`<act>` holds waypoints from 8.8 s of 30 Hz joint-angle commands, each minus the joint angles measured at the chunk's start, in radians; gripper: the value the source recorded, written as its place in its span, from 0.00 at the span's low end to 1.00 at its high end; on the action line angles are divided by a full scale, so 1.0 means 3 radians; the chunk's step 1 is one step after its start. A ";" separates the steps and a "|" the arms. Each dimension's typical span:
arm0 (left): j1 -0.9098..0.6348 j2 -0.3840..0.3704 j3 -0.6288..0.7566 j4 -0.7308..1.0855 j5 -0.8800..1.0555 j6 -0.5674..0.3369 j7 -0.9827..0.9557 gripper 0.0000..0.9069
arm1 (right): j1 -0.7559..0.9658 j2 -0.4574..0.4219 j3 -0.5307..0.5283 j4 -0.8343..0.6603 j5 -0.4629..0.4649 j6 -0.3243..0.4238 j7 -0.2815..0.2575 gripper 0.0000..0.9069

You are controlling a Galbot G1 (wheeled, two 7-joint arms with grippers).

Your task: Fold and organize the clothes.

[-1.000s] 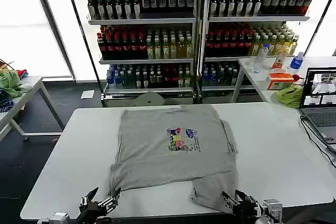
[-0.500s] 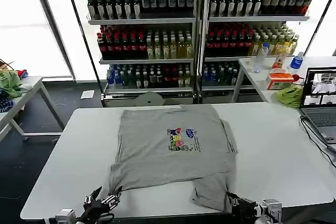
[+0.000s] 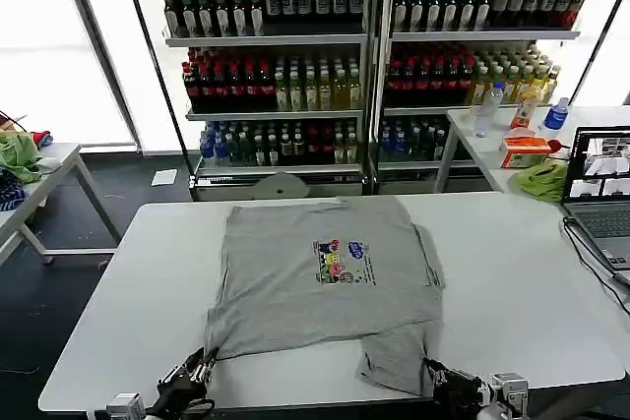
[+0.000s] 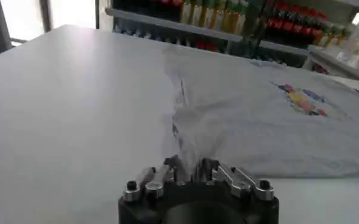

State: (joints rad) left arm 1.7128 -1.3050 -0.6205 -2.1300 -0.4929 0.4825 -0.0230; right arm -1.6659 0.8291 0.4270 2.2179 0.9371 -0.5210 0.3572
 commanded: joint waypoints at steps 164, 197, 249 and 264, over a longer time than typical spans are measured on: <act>-0.1178 0.0378 0.0189 0.0715 -0.0726 0.0117 0.0000 0.02 | 0.1692 0.0451 -0.0629 -0.1339 -0.0769 0.0392 -0.0398 0.00; 0.0397 -0.0074 -0.0328 -0.0422 -0.0443 0.0312 -0.0080 0.02 | 0.0028 -0.0641 -0.0100 -0.0254 -0.0615 0.0690 -0.0694 0.00; -0.0735 0.0773 -0.0567 0.0415 -0.0641 0.0316 0.0335 1.00 | 0.2901 0.0051 -0.0874 -0.1514 -0.0468 0.0071 -0.1372 1.00; -0.1854 0.1226 0.0005 0.1481 -0.0769 0.0313 0.0415 1.00 | 0.4147 0.0817 -0.1527 -0.3273 -0.0852 0.0108 -0.1678 1.00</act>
State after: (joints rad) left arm 1.3460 -1.0066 -0.7029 -1.8653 -0.7049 0.5770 0.0887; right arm -0.6260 0.9823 0.0533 1.4612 0.7137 -0.4820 -0.1039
